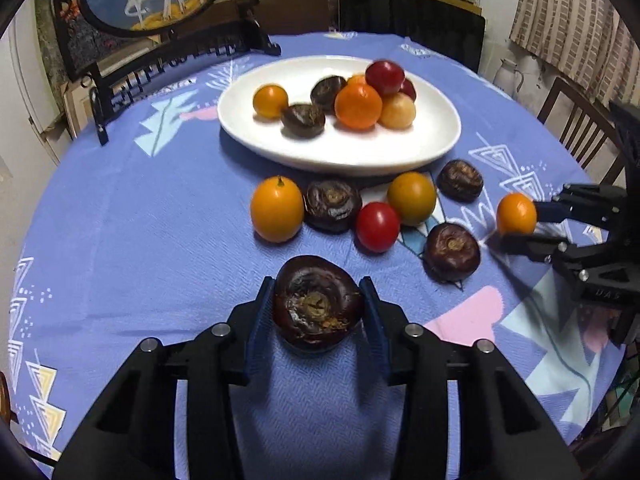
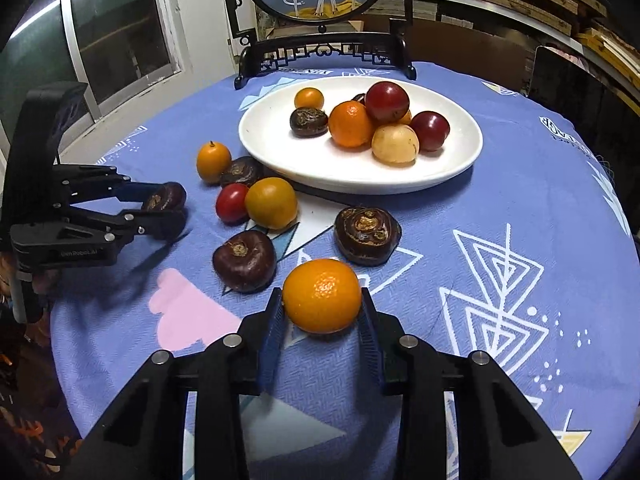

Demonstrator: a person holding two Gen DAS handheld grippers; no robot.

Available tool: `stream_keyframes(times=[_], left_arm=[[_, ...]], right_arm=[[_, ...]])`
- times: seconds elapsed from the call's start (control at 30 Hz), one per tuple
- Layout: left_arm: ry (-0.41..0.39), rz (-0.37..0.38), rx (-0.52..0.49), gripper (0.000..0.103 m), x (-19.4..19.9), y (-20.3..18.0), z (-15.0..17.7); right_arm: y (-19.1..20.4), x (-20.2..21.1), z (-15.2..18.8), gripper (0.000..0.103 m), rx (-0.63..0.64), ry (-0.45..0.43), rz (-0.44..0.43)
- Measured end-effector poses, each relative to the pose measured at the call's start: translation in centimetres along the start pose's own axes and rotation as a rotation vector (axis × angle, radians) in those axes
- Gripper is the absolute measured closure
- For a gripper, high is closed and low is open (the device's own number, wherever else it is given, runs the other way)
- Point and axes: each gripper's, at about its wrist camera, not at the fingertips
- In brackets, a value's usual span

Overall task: Organize fruits
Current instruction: 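Grasp a dark brown fruit with left tool while right tool grasps an orange, then carry both fruits onto the white plate and open both tools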

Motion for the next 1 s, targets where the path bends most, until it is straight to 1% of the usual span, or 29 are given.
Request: stream_keyframes(times=[0.03,0.17,0.33,0.43,0.73,1.0], left_arm=[[-0.006,-0.004,-0.002,0.062,0.3,-0.1,-0.1],[-0.042,-0.061,-0.015,0.062,1.7,-0.8,-0.7],[-0.067,-0.087,-0.009,0.062,2.6,-1.6,-1.6],[-0.077,-0.084,-0.010,0.062,2.8,-2.1,-2.1],[-0.101,-0.109,-0.032,0.062,3.2,-3.3,-3.4],[-0.108,-0.122,-0.025,0.062,3.2,-3.3,-3.9]], right_arm=[[0.1,0.1,0.1,0.066,0.003,-0.004,0.001],[0.4,0.6,0.3,0.066,-0.001,-0.013,-0.007],[1.1,1.6,0.2,0.066,0.000,-0.038,-0.026],[1.3,2.1,0.2,0.066,0.003,-0.047,-0.032],[1.1,2.5,0.5,0.066,-0.008,-0.063,-0.042],[1.1,2.6,0.5,0.066,-0.014,-0.069,-0.048]])
Point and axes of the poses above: each gripper's, at about its wrist camera, not at the fingertips, and x roughly against the way its jaws point, y to its left, z to its underside, and after that the axes turned 10 degrees about -x, right-handed
